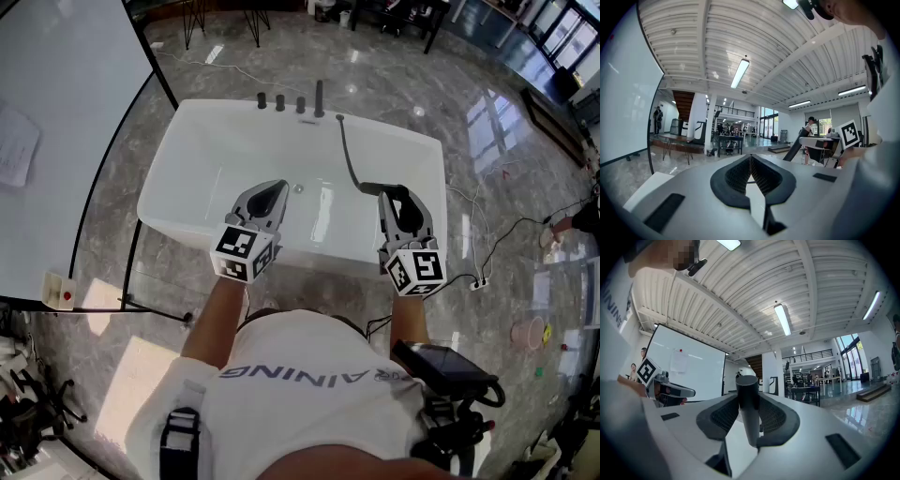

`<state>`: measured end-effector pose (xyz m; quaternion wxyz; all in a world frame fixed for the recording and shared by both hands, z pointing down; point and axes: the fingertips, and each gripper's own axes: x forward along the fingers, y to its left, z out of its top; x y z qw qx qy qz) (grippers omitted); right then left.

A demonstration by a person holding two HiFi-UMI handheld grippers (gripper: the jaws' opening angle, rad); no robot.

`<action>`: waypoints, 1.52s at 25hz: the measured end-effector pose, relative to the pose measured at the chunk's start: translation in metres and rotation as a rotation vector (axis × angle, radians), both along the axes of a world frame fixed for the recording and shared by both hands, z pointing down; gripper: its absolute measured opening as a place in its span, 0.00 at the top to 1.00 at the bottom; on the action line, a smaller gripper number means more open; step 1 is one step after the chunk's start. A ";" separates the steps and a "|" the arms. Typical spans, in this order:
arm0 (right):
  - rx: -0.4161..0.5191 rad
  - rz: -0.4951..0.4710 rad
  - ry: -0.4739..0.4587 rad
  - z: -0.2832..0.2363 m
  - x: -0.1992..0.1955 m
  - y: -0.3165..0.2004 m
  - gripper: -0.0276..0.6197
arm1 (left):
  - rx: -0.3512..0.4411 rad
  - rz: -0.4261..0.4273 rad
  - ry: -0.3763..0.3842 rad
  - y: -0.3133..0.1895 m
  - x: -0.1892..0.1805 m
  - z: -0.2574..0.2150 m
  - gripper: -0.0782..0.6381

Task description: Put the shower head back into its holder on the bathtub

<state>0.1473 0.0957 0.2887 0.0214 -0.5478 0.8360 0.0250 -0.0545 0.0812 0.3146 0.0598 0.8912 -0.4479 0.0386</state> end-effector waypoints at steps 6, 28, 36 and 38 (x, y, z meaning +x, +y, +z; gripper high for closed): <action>-0.003 -0.001 0.000 0.003 -0.001 -0.001 0.75 | -0.001 -0.003 0.000 -0.001 -0.001 0.002 0.87; 0.030 -0.054 -0.028 0.013 0.059 0.000 0.75 | -0.074 -0.041 -0.080 0.013 0.062 0.016 0.87; 0.031 -0.077 -0.094 0.028 0.077 -0.015 0.75 | -0.075 -0.096 -0.101 0.009 0.065 0.021 0.87; 0.031 -0.077 -0.099 0.029 0.080 -0.020 0.75 | -0.067 -0.091 -0.098 0.003 0.069 0.019 0.87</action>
